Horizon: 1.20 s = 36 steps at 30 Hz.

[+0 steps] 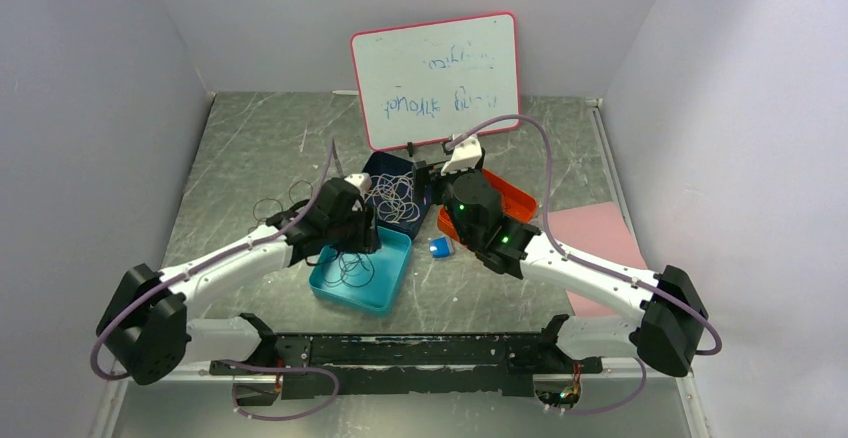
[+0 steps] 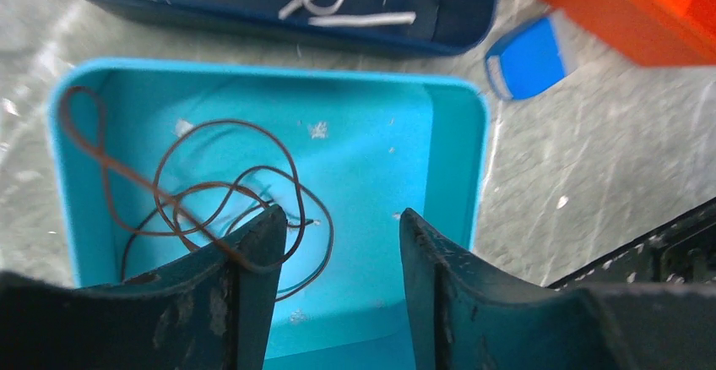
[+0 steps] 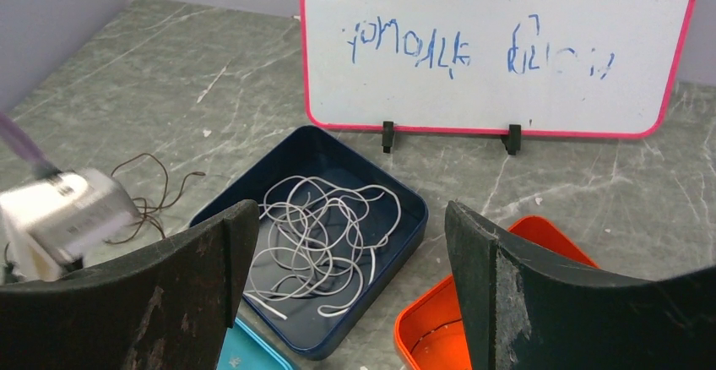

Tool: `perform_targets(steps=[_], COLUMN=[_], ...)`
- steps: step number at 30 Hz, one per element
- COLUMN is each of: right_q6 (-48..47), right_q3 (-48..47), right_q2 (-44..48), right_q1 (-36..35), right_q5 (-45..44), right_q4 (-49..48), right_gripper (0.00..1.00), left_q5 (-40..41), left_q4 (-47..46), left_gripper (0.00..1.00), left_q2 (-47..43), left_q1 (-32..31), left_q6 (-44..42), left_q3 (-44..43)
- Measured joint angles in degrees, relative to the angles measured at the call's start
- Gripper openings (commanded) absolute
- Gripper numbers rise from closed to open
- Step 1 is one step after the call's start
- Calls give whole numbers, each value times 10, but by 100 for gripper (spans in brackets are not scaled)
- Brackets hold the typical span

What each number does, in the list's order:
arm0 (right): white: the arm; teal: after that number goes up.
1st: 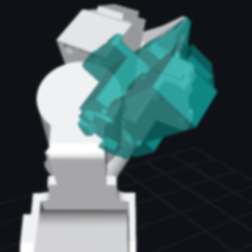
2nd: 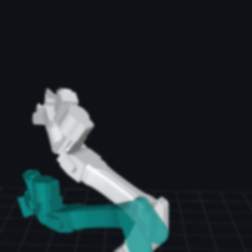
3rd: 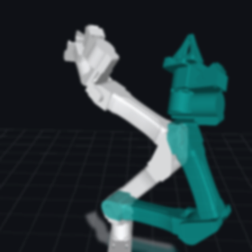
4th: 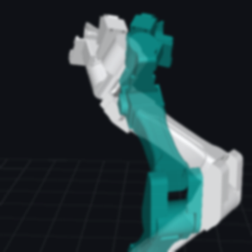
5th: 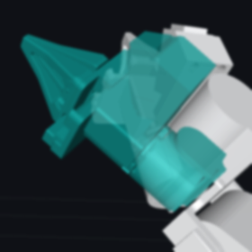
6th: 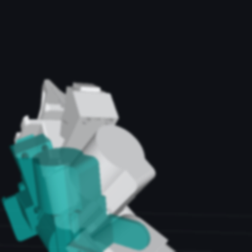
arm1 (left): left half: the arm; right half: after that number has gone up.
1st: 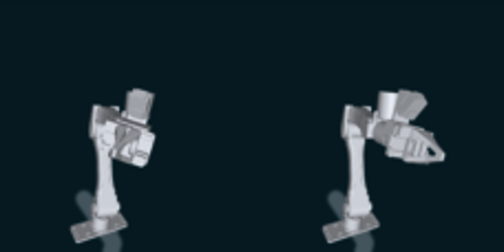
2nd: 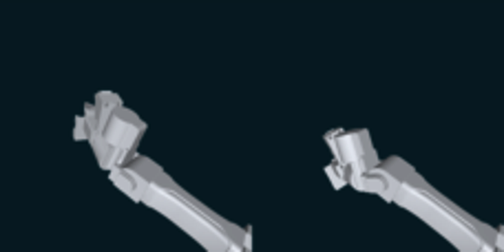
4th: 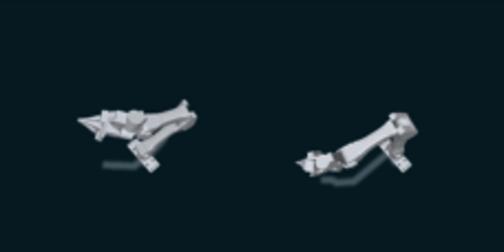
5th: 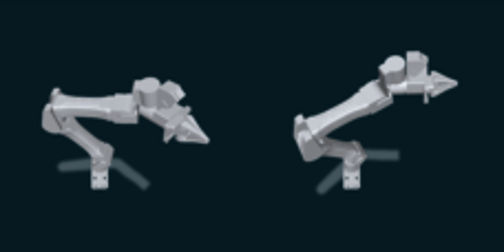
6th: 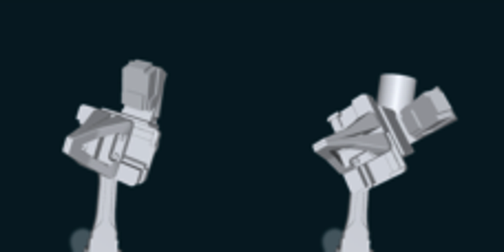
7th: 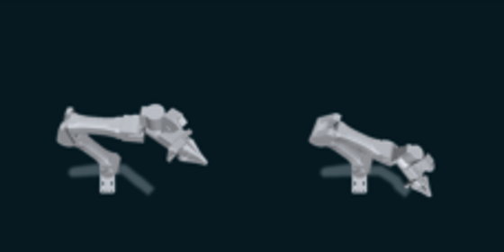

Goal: Untangle the cables

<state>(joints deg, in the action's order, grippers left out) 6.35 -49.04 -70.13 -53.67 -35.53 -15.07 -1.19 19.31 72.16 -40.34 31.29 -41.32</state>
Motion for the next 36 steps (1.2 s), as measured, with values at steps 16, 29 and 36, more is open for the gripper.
perform_targets(steps=[16, 29, 36], right_q6=[3, 5, 7], right_q3=[0, 7, 7], right_q2=[0, 2, 2], right_q1=[3, 4, 4], right_q5=[1, 2, 3], right_q4=[0, 5, 10], right_gripper=[84, 85, 85], left_q5=[86, 27, -28], left_q4=[67, 71, 75], left_gripper=[59, 53, 49], left_q2=[-84, -21, -12], left_q1=[75, 185, 185], left_q6=[-55, -90, -113], left_q3=[-106, -106, -93])
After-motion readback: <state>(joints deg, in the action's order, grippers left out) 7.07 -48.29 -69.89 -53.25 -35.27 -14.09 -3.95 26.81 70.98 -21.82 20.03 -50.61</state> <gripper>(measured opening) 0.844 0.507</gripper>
